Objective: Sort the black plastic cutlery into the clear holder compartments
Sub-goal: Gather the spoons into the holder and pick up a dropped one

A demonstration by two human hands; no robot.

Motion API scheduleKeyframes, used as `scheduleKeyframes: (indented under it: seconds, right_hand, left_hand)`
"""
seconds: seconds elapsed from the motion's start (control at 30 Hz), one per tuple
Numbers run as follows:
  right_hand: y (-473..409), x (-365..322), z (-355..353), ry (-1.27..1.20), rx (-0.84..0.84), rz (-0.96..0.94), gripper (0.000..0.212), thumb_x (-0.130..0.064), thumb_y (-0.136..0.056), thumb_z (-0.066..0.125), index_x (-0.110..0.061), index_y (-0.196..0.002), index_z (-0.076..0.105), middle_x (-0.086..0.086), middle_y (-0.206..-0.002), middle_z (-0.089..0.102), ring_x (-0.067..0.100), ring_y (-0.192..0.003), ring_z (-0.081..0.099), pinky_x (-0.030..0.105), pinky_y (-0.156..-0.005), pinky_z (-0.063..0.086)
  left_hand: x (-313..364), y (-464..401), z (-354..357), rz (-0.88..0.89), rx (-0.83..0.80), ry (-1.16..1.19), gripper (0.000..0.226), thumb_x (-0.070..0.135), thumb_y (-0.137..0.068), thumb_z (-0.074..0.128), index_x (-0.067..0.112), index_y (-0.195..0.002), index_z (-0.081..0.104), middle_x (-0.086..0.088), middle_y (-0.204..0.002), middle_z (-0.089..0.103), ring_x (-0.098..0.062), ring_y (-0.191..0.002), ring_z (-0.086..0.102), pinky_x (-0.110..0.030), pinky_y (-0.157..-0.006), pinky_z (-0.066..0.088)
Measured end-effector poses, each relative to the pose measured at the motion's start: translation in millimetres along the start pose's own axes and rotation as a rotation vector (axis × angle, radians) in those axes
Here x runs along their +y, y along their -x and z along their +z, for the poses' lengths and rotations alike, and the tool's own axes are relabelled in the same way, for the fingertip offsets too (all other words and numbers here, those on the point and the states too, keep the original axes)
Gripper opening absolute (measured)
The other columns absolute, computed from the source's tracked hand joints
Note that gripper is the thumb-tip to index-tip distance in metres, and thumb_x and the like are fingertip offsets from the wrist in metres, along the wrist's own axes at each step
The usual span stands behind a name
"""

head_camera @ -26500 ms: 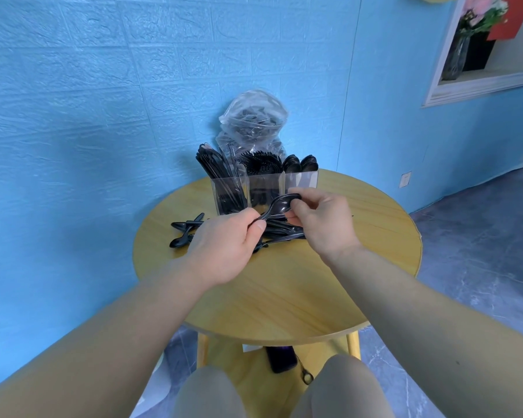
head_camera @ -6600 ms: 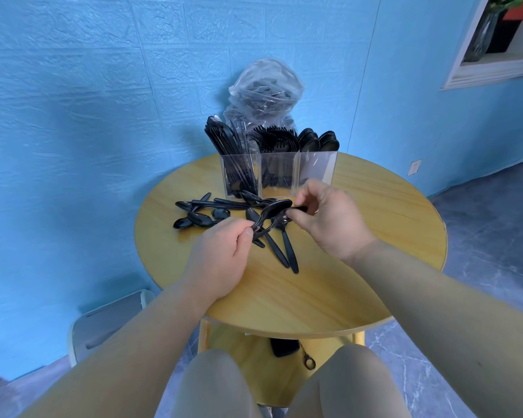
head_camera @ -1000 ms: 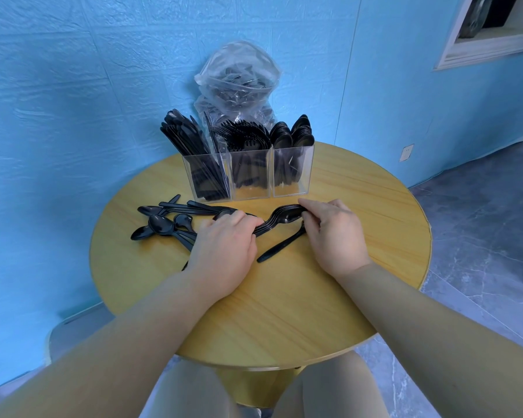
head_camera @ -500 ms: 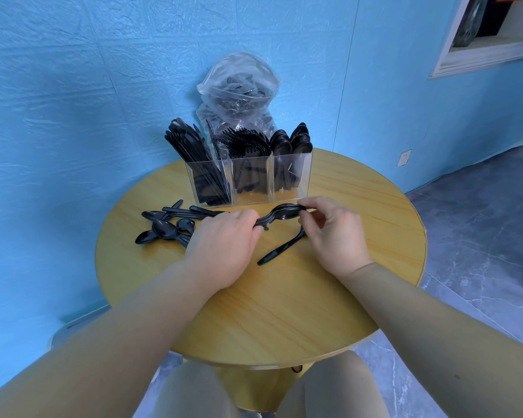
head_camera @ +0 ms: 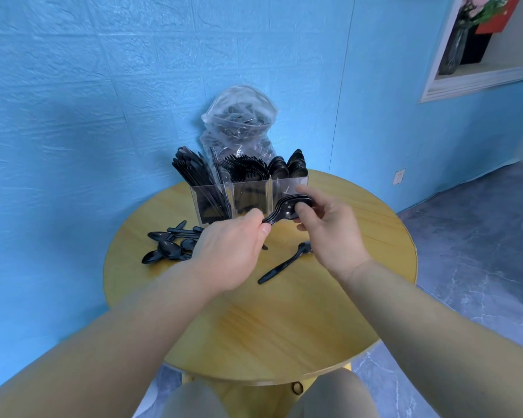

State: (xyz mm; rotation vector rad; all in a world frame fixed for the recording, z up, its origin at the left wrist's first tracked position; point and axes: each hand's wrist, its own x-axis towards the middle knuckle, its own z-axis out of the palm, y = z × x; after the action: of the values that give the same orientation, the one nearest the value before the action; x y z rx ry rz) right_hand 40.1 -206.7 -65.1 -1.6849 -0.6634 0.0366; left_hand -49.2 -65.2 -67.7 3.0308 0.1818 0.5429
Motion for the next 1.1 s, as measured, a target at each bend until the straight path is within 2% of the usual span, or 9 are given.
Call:
scheduleKeyframes:
  seconds: [0.13, 0.2, 0.27, 0.33, 0.47, 0.57, 0.67, 0.77, 1.1]
  right_hand:
    - [-10.1, -22.2, -5.4, -0.251, 0.053, 0.024, 0.022, -0.004, -0.097, 0.047, -0.013, -0.11, 0.063, -0.009, -0.081, 0.067, -0.005, -0.065, 0.061, 0.011, -0.065, 0.049]
    - [-20.5, -27.1, -10.1, -0.169, 0.136, -0.037, 0.02, -0.007, -0.097, 0.049, -0.018, -0.101, 0.065, -0.01, -0.083, 0.068, -0.001, -0.073, 0.063, 0.015, -0.07, 0.051]
    - [-36.9, -30.7, -18.8, -0.043, 0.239, -0.118, 0.02, -0.01, -0.096, 0.051, -0.025, -0.096, 0.065, -0.009, -0.088, 0.069, 0.007, -0.086, 0.065, 0.024, -0.082, 0.052]
    - [-56.9, -38.7, -31.1, 0.047, 0.345, -0.197, 0.019, -0.012, -0.095, 0.051, -0.024, -0.099, 0.066, -0.009, -0.09, 0.068, 0.009, -0.089, 0.064, 0.028, -0.087, 0.051]
    - [-104.2, -57.7, -51.3, 0.284, 0.421, -0.36, 0.023, -0.015, -0.096, 0.049, -0.016, -0.11, 0.067, -0.009, -0.086, 0.065, 0.016, -0.076, 0.058, 0.03, -0.078, 0.048]
    - [-136.1, -60.1, -48.3, 0.396, 0.351, -0.406, 0.026, -0.014, -0.096, 0.047, -0.015, -0.113, 0.066, -0.001, -0.095, 0.069, 0.021, -0.075, 0.056, 0.028, -0.074, 0.044]
    - [-156.0, -50.9, -38.6, 0.533, 0.228, -0.421, 0.027, -0.012, -0.096, 0.047, -0.014, -0.114, 0.066, 0.004, -0.103, 0.071, 0.026, -0.09, 0.062, 0.031, -0.082, 0.045]
    - [-165.2, -39.7, -28.4, 0.535, 0.096, -0.407, 0.026, -0.011, -0.097, 0.047, -0.012, -0.114, 0.067, 0.005, -0.108, 0.068, 0.024, -0.097, 0.061, 0.031, -0.088, 0.046]
    - [-174.9, -15.7, -11.1, 0.697, -0.252, -0.306, 0.028, -0.016, -0.096, 0.048, -0.018, -0.116, 0.067, 0.005, -0.113, 0.063, 0.02, -0.106, 0.055, 0.027, -0.09, 0.039]
  left_hand:
    - [1.2, -20.4, -11.2, 0.033, 0.07, 0.084, 0.028, 0.035, -0.102, 0.023, 0.017, -0.088, 0.039, 0.005, -0.066, 0.044, -0.018, -0.061, 0.046, -0.033, -0.053, 0.03]
    - [0.2, -35.2, -17.4, 0.056, 0.107, 0.084, 0.029, 0.039, -0.1, 0.027, 0.018, -0.097, 0.047, 0.008, -0.08, 0.049, -0.017, -0.076, 0.048, -0.031, -0.065, 0.037]
    - [-5.6, -51.8, -23.6, 0.068, 0.176, 0.06, 0.036, 0.047, -0.097, 0.034, 0.022, -0.115, 0.053, 0.008, -0.102, 0.053, -0.012, -0.098, 0.047, -0.027, -0.081, 0.038]
    - [-15.1, -69.2, -29.6, 0.06, 0.229, 0.006, 0.048, 0.053, -0.093, 0.042, 0.022, -0.129, 0.049, 0.005, -0.122, 0.053, -0.014, -0.116, 0.044, -0.03, -0.096, 0.036]
    - [-32.3, -102.4, -31.3, 0.033, 0.165, -0.108, 0.067, 0.059, -0.087, 0.051, 0.021, -0.141, 0.039, 0.002, -0.141, 0.042, -0.019, -0.132, 0.032, -0.035, -0.107, 0.029]
    - [-37.3, -120.4, -23.6, 0.018, 0.112, -0.129, 0.077, 0.064, -0.082, 0.054, 0.023, -0.144, 0.035, 0.003, -0.143, 0.041, -0.019, -0.133, 0.029, -0.039, -0.108, 0.03]
    - [-38.5, -130.8, -15.0, -0.003, 0.089, -0.149, 0.084, 0.068, -0.078, 0.056, 0.023, -0.145, 0.033, 0.004, -0.144, 0.039, -0.019, -0.134, 0.028, -0.041, -0.108, 0.028]
    - [-38.1, -135.3, -7.5, -0.011, 0.089, -0.147, 0.087, 0.069, -0.076, 0.057, 0.024, -0.146, 0.03, 0.006, -0.144, 0.039, -0.018, -0.134, 0.027, -0.041, -0.108, 0.026]
    - [-40.1, -139.7, 8.4, -0.053, 0.129, -0.075, 0.081, 0.062, -0.079, 0.06, 0.024, -0.146, 0.032, 0.006, -0.143, 0.042, -0.018, -0.133, 0.029, -0.041, -0.107, 0.027]
